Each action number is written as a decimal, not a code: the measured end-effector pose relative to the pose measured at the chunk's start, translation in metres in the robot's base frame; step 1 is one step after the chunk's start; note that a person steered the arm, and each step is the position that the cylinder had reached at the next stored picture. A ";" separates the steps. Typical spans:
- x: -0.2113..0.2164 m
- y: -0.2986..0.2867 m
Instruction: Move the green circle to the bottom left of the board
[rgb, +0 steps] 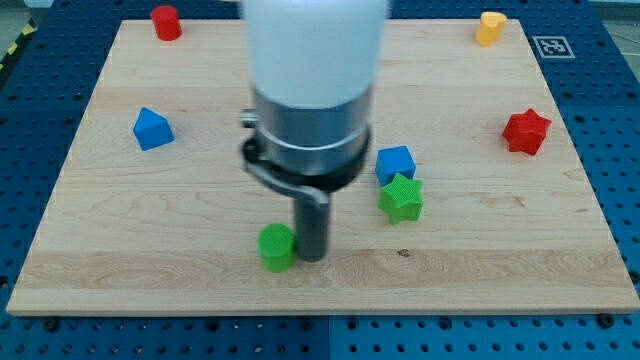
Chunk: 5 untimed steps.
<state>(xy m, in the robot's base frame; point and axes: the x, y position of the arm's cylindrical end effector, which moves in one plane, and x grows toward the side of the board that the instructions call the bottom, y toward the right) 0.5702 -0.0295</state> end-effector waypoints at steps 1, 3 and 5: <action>0.000 -0.057; -0.001 -0.142; -0.018 -0.144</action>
<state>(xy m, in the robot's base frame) 0.5519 -0.1740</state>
